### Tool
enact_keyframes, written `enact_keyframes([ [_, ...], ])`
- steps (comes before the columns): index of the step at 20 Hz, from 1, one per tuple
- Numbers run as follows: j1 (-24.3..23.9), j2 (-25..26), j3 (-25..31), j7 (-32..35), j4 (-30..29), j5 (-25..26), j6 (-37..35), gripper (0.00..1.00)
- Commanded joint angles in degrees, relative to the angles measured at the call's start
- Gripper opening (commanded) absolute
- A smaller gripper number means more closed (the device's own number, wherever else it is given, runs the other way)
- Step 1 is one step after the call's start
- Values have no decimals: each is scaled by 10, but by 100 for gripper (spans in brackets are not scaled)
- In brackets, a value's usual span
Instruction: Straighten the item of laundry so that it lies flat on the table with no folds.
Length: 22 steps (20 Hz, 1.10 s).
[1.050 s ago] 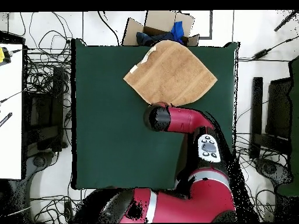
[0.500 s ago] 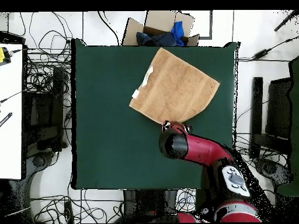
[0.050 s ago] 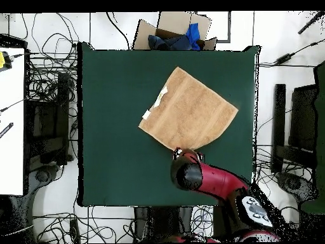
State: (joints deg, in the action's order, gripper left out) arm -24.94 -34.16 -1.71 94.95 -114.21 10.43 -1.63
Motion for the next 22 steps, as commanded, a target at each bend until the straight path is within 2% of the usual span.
enact_keyframes([
  [1, 26, 28, 29, 115, -51, 9, 47, 0],
  [4, 40, 41, 20, 117, -36, -4, 49, 0],
  [7, 71, 43, -15, 147, 10, -54, 78, 0],
  [11, 29, 40, 22, 104, 55, -51, 27, 0],
  [12, 26, 41, 25, 90, 63, -47, 13, 100],
  [22, 62, 74, -3, 63, 151, -65, -85, 100],
])
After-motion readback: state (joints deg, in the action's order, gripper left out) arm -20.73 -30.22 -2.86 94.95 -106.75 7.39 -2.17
